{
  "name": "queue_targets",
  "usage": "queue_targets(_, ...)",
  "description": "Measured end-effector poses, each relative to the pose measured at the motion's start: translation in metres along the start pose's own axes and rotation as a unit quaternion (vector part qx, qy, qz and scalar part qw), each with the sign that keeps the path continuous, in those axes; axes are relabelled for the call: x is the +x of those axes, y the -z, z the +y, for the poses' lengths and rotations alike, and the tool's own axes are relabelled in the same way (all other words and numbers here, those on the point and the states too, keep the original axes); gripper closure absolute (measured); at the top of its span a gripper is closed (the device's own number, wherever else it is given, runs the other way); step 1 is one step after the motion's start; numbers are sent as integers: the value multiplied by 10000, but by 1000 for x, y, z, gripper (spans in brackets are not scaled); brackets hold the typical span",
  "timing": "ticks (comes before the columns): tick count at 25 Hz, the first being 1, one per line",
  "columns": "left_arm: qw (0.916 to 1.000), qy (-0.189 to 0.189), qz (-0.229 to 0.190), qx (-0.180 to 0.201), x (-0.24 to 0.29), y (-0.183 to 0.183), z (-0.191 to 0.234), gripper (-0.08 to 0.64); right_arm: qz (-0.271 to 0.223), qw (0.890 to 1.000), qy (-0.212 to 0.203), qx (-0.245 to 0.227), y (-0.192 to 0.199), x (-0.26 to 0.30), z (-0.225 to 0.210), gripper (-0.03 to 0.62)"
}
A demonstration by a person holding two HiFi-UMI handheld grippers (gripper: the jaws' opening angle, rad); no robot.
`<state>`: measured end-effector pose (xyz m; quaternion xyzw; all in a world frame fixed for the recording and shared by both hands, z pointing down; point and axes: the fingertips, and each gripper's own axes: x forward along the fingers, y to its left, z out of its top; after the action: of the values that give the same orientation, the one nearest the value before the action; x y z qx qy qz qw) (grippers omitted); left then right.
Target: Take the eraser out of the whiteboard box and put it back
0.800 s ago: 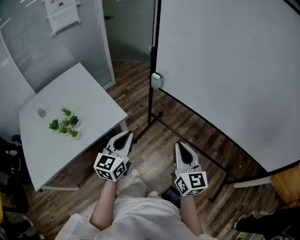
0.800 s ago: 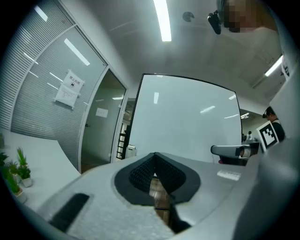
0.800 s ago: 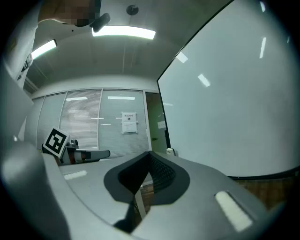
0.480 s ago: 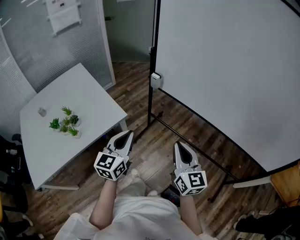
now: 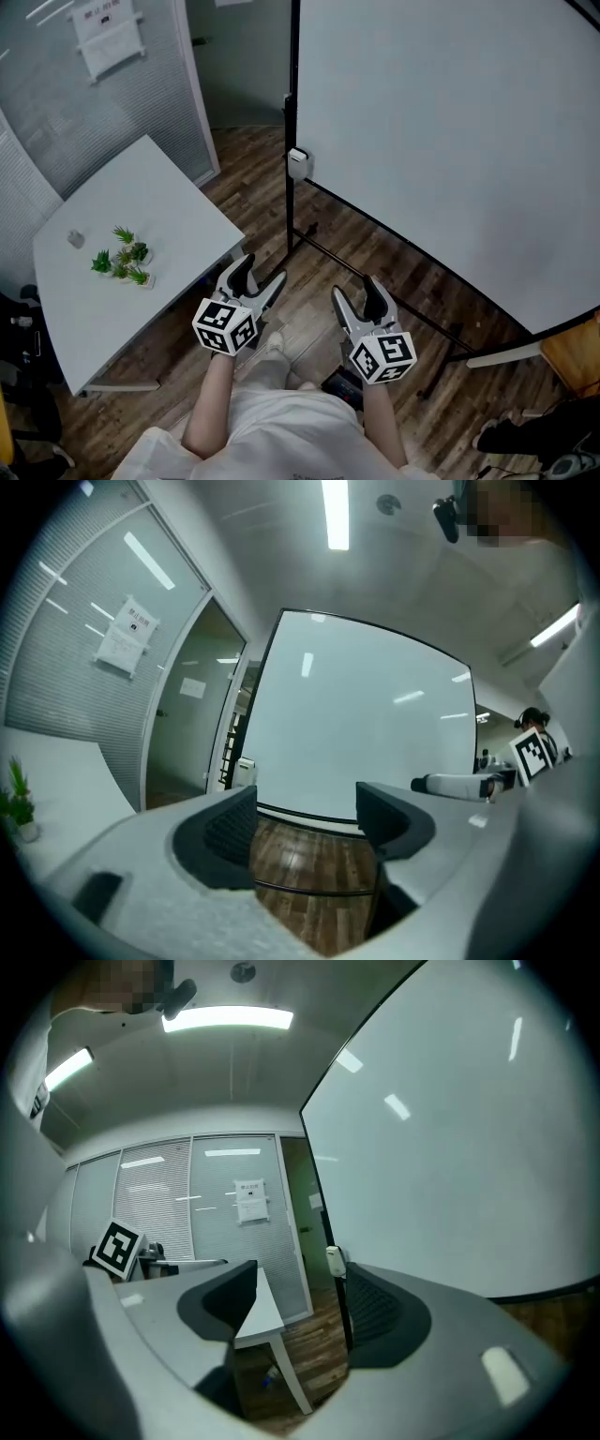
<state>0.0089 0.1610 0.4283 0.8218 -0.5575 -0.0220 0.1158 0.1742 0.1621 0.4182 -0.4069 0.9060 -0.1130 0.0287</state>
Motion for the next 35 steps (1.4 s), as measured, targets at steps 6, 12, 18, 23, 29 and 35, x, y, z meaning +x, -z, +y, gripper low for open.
queue_targets(6, 9999, 53, -123, -106, 47, -5, 22, 218, 109, 9994, 311, 77, 6, 28, -30, 281)
queue_targets(12, 9995, 300, -21, -7, 120, -16, 69, 216, 165, 9984, 544, 78, 2, 100, -56, 281)
queue_targets(18, 9992, 355, 127, 145, 184, -29, 131, 218, 265, 9980, 576, 60, -6, 186, -73, 281)
queue_targets(23, 9989, 390, 223, 136, 221, -32, 167, 224, 384, 9967, 704, 119, 0, 226, -84, 281)
queue_targets(29, 9973, 486, 475, 268, 262, -31, 190, 229, 377, 9952, 896, 117, -6, 260, -97, 281)
queue_targets(35, 9948, 791, 557, 307, 287, -34, 196, 229, 318, 9919, 1210, 205, -7, 273, -108, 285)
